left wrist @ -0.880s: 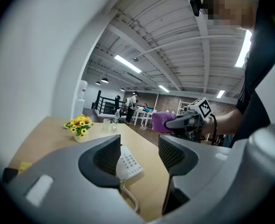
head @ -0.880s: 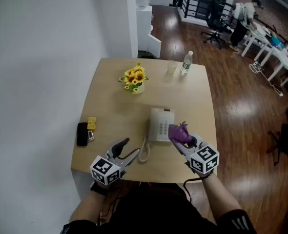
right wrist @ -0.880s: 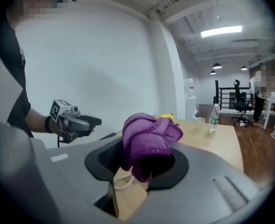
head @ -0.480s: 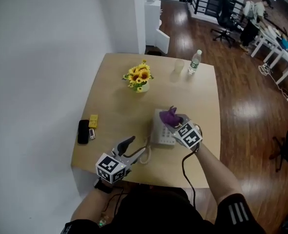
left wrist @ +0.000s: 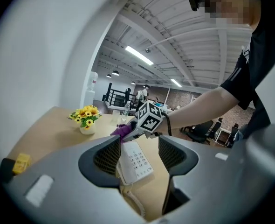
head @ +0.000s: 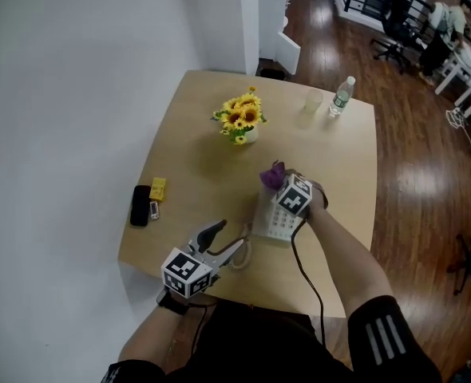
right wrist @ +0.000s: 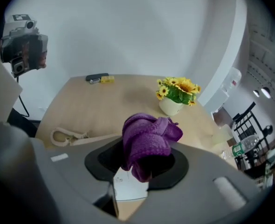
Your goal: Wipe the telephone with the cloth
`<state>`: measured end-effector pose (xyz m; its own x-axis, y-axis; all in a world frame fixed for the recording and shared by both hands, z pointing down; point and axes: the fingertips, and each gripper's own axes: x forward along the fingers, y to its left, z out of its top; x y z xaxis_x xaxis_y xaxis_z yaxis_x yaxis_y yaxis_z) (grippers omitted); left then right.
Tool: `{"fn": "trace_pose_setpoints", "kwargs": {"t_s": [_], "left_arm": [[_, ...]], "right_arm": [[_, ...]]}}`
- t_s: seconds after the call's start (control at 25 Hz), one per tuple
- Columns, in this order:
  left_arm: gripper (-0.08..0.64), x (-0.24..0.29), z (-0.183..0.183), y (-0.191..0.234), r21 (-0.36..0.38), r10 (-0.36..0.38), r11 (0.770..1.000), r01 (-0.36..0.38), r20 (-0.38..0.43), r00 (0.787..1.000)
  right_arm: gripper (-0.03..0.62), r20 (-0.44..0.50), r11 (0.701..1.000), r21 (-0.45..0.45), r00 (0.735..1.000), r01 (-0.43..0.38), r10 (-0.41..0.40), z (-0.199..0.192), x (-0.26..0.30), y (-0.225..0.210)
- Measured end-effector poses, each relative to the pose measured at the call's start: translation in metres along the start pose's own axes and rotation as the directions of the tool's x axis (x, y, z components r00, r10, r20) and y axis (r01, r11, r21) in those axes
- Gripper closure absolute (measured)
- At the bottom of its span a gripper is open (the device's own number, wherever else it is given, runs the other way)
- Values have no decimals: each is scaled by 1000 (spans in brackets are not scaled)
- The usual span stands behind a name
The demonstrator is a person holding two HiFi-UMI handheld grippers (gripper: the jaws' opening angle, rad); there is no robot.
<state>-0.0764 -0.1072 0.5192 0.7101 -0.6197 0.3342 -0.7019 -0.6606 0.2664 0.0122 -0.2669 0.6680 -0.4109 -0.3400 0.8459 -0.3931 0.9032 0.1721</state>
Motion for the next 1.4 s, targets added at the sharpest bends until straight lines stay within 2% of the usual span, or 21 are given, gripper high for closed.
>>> {"fn": "trace_pose_setpoints", "kwargs": {"t_s": [0.24,0.44,0.64,0.76,0.88,1.08,1.2,1.4], "left_arm": [[310,9,-3,3,-16,13,1000,-13,-21,1000],[310,9,-5,7,-24,15,1000,-16,-22,1000],[310,5,-4,12,-21,20,1000,-20,-12,1000],[310,2,-4,13,-17,15,1000,-15,-9,1000],[310,-2,-4,9,-10,4,1000,-4,-4,1000],[310,-11,-5,6,-2,1,1000,-1,-12,1000],[310,-14,-7,6,-1,13,1000,-13,-23,1000],[310,-15,-16,6,-7,16,1000,-16,-33,999]], "right_arm": [[449,-67,991,-136,998,-11,2,4,21,3],[453,-86,969,-245,995,18,-40,-1,19,23],[453,-111,916,-400,989,41,-93,-11,17,58],[453,-161,891,-455,983,1,-83,-18,7,86],[453,-172,877,-480,983,-26,-65,-25,4,116],[453,-163,877,-476,987,-68,-12,-38,10,164],[453,-198,867,-489,980,-97,-2,-50,12,187],[454,-205,895,-415,975,-164,83,-64,26,218]]}}
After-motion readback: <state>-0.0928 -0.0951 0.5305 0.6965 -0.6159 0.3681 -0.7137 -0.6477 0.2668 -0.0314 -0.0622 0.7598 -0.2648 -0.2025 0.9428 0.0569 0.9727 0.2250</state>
